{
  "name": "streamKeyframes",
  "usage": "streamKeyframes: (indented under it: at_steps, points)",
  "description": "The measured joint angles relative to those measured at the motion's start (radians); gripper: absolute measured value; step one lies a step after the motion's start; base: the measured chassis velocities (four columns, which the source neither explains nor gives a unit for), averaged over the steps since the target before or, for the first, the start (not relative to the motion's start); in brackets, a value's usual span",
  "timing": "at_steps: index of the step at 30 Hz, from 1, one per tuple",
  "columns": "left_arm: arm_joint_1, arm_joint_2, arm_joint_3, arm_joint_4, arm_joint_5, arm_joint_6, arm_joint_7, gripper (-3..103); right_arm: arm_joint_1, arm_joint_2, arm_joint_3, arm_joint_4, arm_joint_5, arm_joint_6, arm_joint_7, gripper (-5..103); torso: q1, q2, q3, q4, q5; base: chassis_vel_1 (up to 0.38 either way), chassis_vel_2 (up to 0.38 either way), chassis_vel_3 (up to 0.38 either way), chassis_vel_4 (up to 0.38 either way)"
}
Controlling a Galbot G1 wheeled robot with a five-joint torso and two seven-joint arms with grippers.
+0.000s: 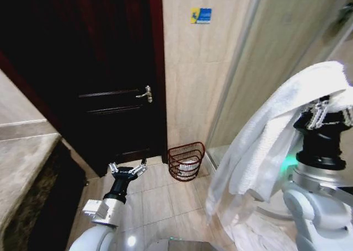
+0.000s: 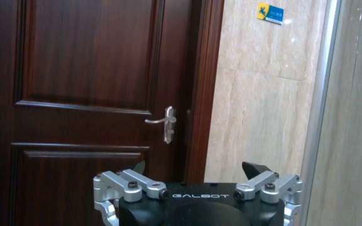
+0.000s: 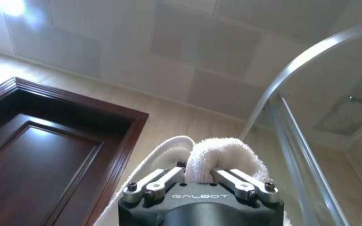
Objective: Discard the used towel into the hamper.
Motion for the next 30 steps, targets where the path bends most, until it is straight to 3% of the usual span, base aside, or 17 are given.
streamKeyframes:
  at_steps: [16,30]
  points:
    - [0.000,0.000,0.000,0.000,0.000,0.000,0.000,100,0.158,-0.038,-0.112,-0.082,0.023,-0.024,0.000,4,0.000,0.000,0.000,-0.0001,0.0001,0.003,0.003,0.002,0.004]
    - [0.000,0.000,0.000,0.000,0.000,0.000,0.000,100,0.310,-0.091,-0.136,-0.202,0.067,-0.044,-0.009,4,0.000,0.000,0.000,0.0001,0.0000,0.062,0.062,0.064,0.066]
